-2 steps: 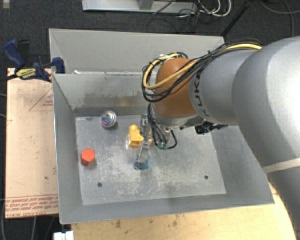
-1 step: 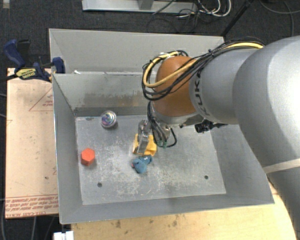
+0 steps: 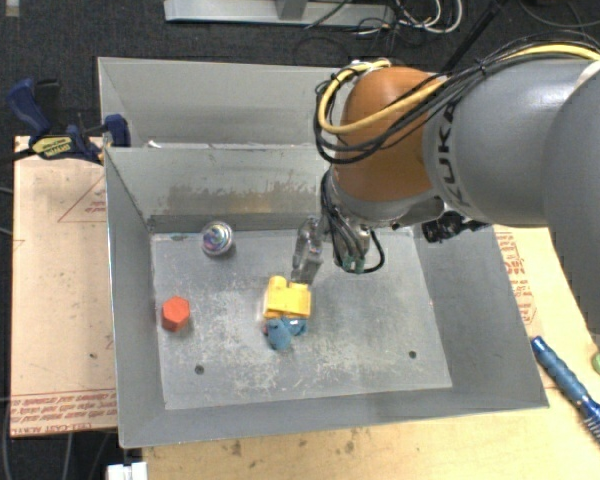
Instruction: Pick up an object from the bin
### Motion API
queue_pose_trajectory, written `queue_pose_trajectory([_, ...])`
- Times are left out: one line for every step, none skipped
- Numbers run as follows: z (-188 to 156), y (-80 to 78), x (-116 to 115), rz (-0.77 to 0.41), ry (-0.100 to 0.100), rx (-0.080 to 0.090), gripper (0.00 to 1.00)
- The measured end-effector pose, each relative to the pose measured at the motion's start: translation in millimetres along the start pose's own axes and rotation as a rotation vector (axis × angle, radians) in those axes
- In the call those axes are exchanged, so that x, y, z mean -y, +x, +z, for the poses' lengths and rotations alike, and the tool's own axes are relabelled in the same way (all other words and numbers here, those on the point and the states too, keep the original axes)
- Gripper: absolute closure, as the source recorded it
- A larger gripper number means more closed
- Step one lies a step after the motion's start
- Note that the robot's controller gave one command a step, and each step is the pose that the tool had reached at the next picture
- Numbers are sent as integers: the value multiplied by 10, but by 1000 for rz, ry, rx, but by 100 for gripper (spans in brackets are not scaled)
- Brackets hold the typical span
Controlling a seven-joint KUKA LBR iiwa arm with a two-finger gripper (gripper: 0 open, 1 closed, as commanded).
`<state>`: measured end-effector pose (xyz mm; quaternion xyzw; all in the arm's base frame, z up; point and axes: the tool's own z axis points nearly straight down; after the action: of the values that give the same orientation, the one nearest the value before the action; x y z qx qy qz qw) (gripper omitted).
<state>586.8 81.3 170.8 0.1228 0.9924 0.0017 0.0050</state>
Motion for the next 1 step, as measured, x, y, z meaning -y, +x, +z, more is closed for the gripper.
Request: queue_pose_trajectory([266,217,87,309,6,-11,100])
